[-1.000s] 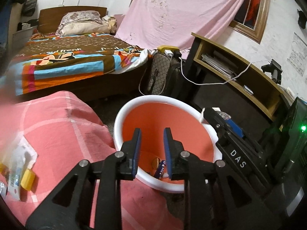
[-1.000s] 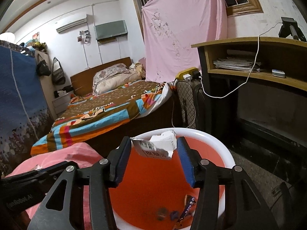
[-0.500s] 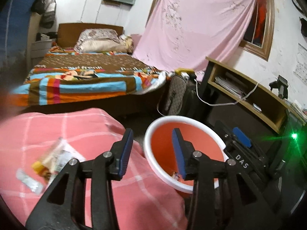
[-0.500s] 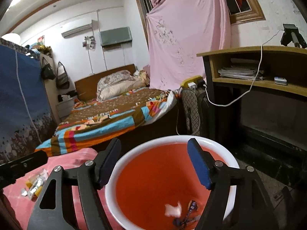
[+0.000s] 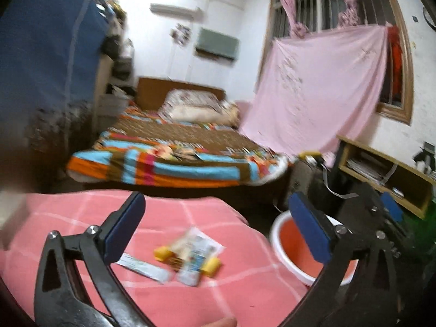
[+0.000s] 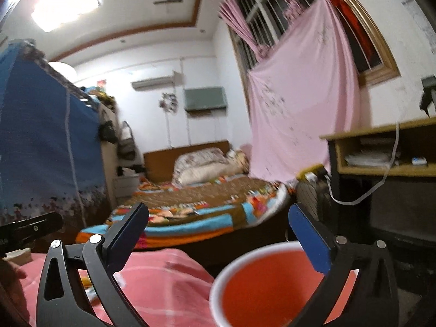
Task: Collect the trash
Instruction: 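Move both open tools back over the remaining items on the blanket, then grasp the white toothpaste tube with left tool while right tool grasps a yellow cap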
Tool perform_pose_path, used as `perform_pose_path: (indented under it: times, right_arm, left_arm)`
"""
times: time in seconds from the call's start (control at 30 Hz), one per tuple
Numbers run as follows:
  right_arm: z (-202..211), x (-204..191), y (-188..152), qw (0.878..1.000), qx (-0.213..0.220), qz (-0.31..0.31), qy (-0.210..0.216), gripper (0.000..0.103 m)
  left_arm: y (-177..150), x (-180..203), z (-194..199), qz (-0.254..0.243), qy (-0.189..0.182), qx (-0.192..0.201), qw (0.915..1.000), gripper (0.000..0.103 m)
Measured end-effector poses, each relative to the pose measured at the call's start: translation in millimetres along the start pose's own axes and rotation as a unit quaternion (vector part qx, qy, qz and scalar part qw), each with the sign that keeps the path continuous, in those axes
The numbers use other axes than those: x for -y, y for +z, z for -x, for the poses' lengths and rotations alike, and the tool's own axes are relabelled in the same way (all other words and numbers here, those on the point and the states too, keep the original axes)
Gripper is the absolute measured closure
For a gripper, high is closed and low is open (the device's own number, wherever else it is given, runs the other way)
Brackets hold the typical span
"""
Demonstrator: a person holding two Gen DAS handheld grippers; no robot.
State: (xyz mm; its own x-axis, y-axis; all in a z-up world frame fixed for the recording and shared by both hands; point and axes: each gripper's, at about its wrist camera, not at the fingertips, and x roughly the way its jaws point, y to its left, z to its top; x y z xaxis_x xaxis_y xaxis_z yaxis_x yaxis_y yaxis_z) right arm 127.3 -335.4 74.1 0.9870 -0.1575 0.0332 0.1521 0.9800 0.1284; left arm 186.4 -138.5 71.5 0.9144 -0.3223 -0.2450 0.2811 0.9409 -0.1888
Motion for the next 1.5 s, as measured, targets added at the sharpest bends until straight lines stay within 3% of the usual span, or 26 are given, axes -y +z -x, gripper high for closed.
perform_pose_path:
  times: [0.3,0.47,0.67,0.8,0.97,1.07,1.17,1.33,1.43,1.5]
  right_arm:
    - [13.4,-40.0,5.9,0.997,0.041,0.007,0.070,0.000]
    - [14.6,-59.4,3.3,0.993,0.051,0.019,0.104,0.000]
    - [-1.0,-81.7,-9.2,0.990,0.002,0.066,0.121,0.000]
    - [-17.0,-93.3,-18.8,0.985,-0.061,0.094,0.130,0.000]
    - [-35.5,-93.1,-27.4,0.978,-0.134,0.086,0.137,0.001]
    - [-45.8,-91.3,-35.3,0.972,-0.176,0.079,0.136,0.012]
    - [-56.3,-90.4,-45.7,0.961,-0.228,0.073,0.141,0.021]
    - [-67.9,-92.4,-58.8,0.942,-0.286,0.078,0.156,0.035]
    - [-71.8,-96.0,-64.0,0.934,-0.306,0.086,0.163,0.047]
    - [-72.7,-98.1,-67.2,0.931,-0.313,0.089,0.164,0.049]
  left_arm:
    - [0.6,-47.9,36.3,-0.011,0.063,0.063,0.9959,0.015]
    - [-4.8,-67.6,47.1,-0.024,0.089,0.079,0.9926,0.015]
    - [-16.6,-82.1,45.8,-0.055,0.101,0.079,0.9902,0.015]
    - [-22.3,-84.5,39.0,-0.060,0.093,0.048,0.9927,0.015]
    - [-25.6,-96.3,18.2,-0.033,0.067,-0.021,0.9970,0.015]
    - [-30.9,-99.6,0.5,-0.016,0.053,-0.079,0.9953,0.016]
    - [-37.3,-102.5,-14.8,0.002,0.040,-0.129,0.9908,0.022]
    - [-52.3,-104.4,-38.9,0.044,0.004,-0.218,0.9749,0.046]
    - [-60.6,-102.8,-46.6,0.077,-0.011,-0.246,0.9661,0.052]
    - [-66.1,-104.5,-52.2,0.109,-0.014,-0.264,0.9581,0.058]
